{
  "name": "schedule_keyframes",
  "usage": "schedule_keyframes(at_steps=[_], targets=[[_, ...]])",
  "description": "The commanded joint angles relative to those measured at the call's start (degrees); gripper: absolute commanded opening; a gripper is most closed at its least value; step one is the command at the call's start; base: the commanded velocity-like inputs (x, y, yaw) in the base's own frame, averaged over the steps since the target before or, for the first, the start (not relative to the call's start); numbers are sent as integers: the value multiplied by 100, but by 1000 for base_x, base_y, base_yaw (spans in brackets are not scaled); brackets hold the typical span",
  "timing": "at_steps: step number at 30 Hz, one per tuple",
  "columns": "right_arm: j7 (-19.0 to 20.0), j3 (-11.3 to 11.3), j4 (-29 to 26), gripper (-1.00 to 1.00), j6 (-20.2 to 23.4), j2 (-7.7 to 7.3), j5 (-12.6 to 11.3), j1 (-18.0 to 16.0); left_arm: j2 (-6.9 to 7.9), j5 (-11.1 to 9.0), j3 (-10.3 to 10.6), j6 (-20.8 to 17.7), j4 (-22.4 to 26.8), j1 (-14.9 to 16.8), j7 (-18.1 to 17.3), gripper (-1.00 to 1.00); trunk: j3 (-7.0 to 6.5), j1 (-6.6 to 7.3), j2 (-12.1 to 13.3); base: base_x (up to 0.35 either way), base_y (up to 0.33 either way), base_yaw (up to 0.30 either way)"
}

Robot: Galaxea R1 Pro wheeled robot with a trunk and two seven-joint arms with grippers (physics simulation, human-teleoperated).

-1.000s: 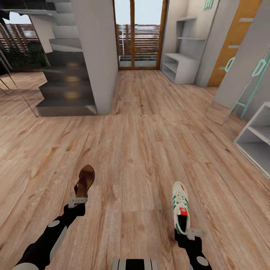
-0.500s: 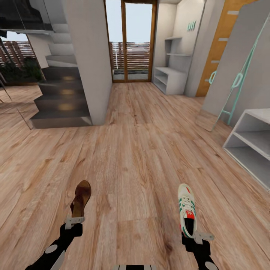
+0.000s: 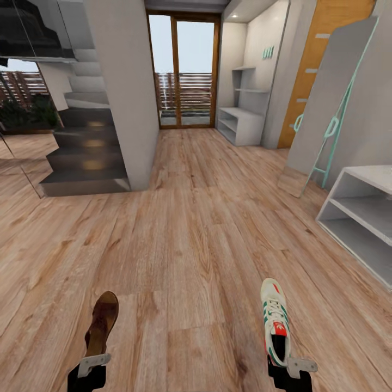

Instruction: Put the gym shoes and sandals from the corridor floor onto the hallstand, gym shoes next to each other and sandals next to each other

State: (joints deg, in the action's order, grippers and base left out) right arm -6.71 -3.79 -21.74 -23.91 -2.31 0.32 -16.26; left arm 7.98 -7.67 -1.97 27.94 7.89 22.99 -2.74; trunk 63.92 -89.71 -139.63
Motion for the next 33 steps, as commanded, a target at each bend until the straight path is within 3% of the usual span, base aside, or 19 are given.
schedule_keyframes(at_steps=[1,9,16,25,33], targets=[[-5,-10,7,-100,-18,2,3,-1,-3,-9,-16,15,-6,0,-19,-100,-15,24,40,0,0,-5],[-7,-8,11,-100,-18,24,1,-2,-34,-14,-12,39,23,-76,-16,-100,-159,199,361,0,0,-1],[-13,-9,12,-100,-25,29,-5,-2,-50,-7,-8,387,5,-92,-16,-100,-285,353,642,0,0,138],[-14,-16,3,-100,-26,21,-14,-6,-66,33,2,438,-5,-99,-24,-100,-304,353,642,6,0,182],[-14,-16,40,-100,-26,9,-6,-3,-69,-3,4,440,-8,-102,-16,-100,-307,353,642,242,0,15]])
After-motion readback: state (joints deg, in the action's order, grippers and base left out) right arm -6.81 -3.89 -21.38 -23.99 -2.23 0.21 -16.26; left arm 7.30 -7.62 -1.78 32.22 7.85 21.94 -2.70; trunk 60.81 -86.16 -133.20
